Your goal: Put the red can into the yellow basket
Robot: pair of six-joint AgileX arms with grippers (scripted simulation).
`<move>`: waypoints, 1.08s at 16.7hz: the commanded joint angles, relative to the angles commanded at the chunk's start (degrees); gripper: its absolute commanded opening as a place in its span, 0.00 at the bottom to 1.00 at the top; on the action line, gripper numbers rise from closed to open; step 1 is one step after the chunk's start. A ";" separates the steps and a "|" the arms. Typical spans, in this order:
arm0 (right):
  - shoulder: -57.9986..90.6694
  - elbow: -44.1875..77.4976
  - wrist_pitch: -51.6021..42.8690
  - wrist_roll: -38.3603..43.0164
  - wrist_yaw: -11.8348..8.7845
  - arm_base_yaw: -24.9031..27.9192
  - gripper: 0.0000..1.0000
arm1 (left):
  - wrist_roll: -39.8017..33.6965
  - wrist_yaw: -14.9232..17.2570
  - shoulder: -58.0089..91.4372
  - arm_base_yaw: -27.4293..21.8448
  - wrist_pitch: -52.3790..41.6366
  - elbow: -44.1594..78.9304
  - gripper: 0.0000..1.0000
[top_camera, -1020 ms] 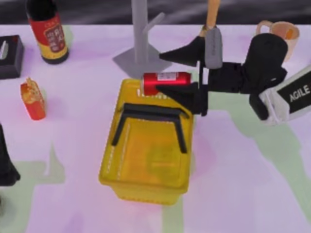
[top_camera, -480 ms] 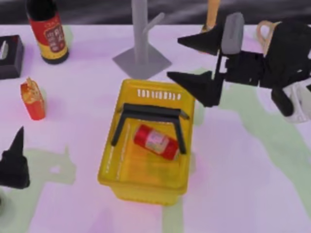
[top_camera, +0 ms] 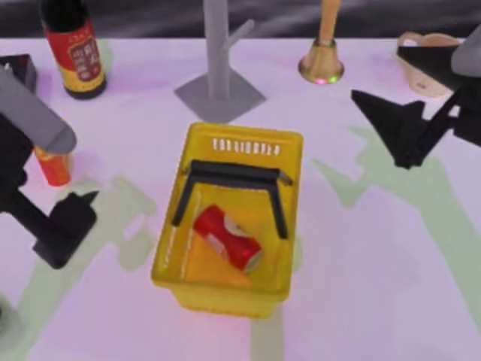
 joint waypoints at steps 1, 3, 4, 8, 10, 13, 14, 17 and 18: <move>-5.83 -3.20 -2.96 -0.10 2.74 -0.82 1.00 | 2.54 -0.01 5.17 -1.63 -3.46 4.76 1.00; -17.93 -9.52 -9.01 -0.20 8.31 -2.45 1.00 | 7.79 -0.15 16.03 -5.04 -10.55 14.73 1.00; -24.13 -12.58 -12.05 -0.20 11.10 -3.26 1.00 | 10.27 -0.29 21.29 -6.67 -13.88 19.54 1.00; -48.65 -23.58 -23.53 0.04 21.74 -6.30 1.00 | 19.58 -1.20 41.74 -12.88 -26.22 38.09 1.00; -59.71 -28.04 -28.57 0.28 26.47 -7.60 1.00 | 23.56 -1.84 51.04 -15.58 -31.50 46.35 1.00; -72.90 -33.05 -34.54 0.71 32.26 -9.16 1.00 | 28.08 -2.88 62.34 -18.67 -37.68 56.22 1.00; -76.21 -34.25 -36.07 0.85 33.77 -9.56 1.00 | 29.19 -3.22 65.24 -19.43 -39.24 58.77 1.00; -82.46 -36.45 -39.03 1.17 36.75 -10.32 1.00 | 31.38 -4.04 70.98 -20.93 -42.32 63.97 1.00; -83.27 -36.73 -39.40 1.22 37.15 -10.42 1.00 | 31.67 -4.17 71.73 -21.13 -42.72 64.66 1.00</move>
